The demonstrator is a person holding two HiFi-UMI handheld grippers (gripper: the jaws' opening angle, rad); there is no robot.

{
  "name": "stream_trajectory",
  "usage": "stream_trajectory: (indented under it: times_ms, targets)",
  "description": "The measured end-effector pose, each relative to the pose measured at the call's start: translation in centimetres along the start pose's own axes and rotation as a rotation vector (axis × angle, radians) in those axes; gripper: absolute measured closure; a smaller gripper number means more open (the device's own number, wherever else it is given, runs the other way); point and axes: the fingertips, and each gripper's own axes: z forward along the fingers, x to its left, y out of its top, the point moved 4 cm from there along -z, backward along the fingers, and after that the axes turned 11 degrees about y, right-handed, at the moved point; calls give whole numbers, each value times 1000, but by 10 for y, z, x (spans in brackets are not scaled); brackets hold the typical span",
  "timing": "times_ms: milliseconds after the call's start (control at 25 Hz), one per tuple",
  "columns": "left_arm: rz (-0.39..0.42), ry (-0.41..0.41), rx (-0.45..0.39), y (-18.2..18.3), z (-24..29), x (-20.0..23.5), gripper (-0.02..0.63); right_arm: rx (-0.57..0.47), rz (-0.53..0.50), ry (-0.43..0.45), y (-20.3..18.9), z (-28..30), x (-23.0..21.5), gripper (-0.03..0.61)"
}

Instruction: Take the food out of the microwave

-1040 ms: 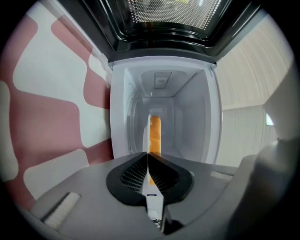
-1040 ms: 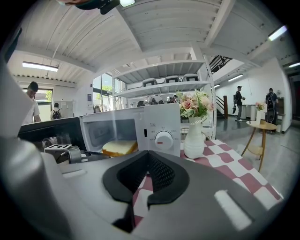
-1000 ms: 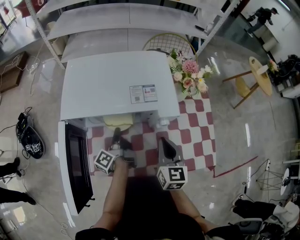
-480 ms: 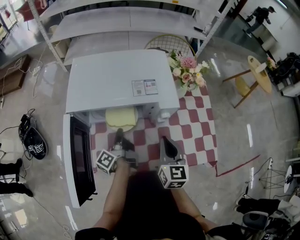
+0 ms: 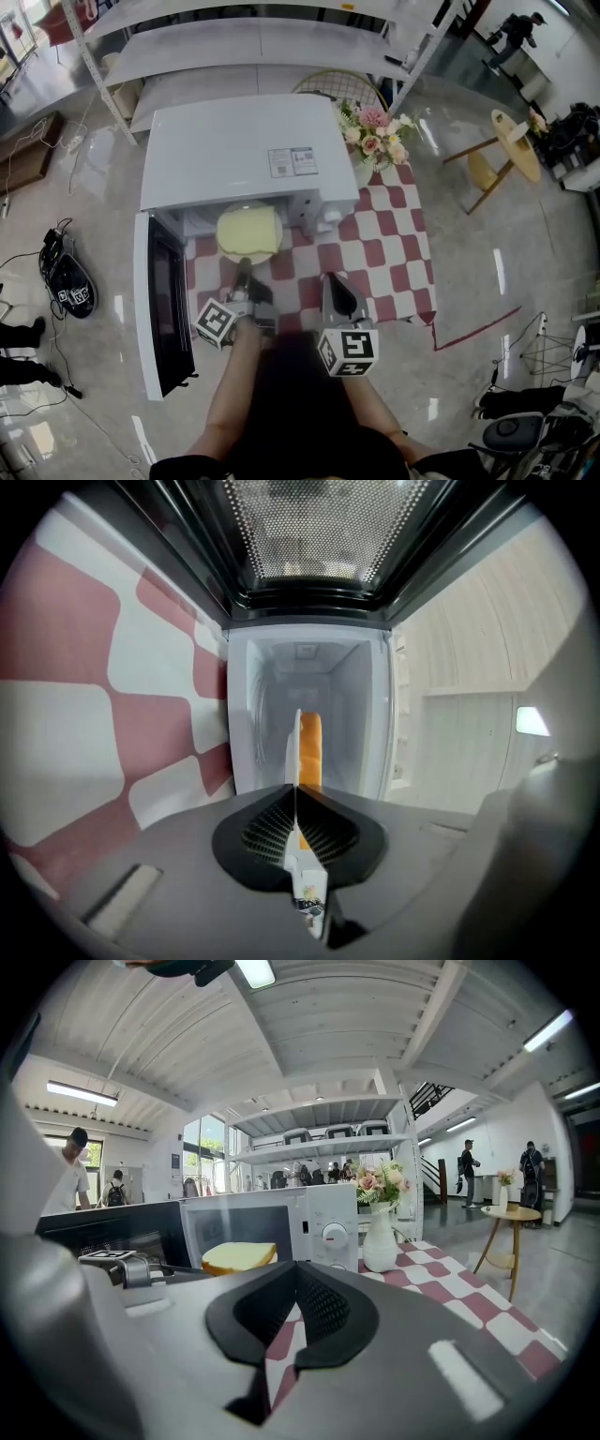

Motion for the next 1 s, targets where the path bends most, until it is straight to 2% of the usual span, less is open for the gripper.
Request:
stream_trajectory:
  times_ms: [640, 840, 1000]
  targets:
    - [4, -20, 49, -11, -34, 3, 595, 7, 15, -59, -17, -30, 11, 577]
    - [16, -21, 59, -17, -40, 3, 595, 1, 11, -58, -17, -34, 9, 577]
    - [-5, -38, 49, -22, -42, 1, 595, -3, 8, -47, -17, -38, 7, 577]
